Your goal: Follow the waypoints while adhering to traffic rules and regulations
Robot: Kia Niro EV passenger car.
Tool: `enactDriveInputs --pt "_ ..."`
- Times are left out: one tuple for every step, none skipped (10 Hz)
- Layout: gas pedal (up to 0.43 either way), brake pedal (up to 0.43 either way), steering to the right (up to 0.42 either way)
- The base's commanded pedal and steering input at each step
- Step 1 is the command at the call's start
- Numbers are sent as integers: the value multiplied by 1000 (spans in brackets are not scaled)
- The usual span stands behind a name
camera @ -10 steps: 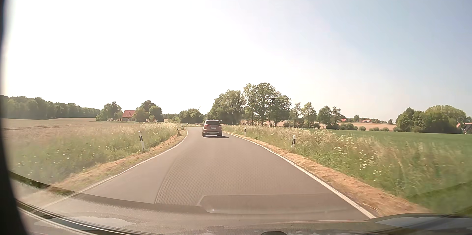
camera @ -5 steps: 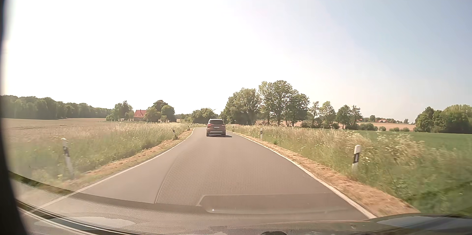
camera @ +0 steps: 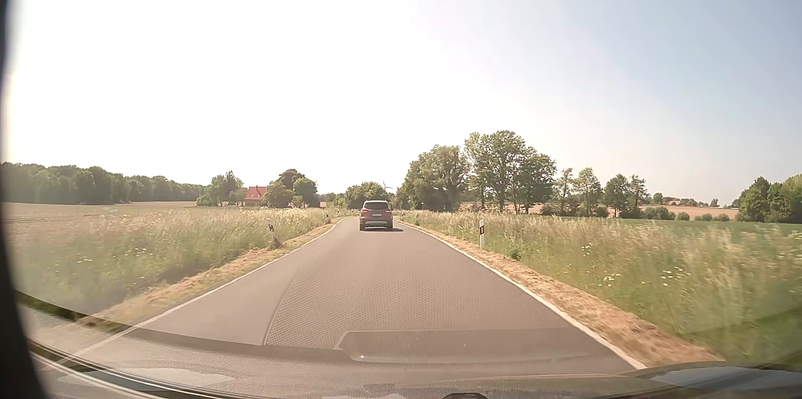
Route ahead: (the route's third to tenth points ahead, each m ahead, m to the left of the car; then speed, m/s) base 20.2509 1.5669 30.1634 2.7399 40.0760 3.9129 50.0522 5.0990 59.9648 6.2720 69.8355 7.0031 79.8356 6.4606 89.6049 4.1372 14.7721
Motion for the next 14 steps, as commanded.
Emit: enactDriveInputs --pt "110 0 -27" --pt "110 0 -25" --pt "110 0 -23" --pt "110 0 -23" --pt "110 0 -22" --pt "98 0 -22" --pt "87 0 -21" --pt "79 0 -19" --pt "67 0 -16" --pt "39 0 -16" --pt "39 0 -16" --pt "39 0 -16" --pt "47 0 -16" --pt "47 0 -16"
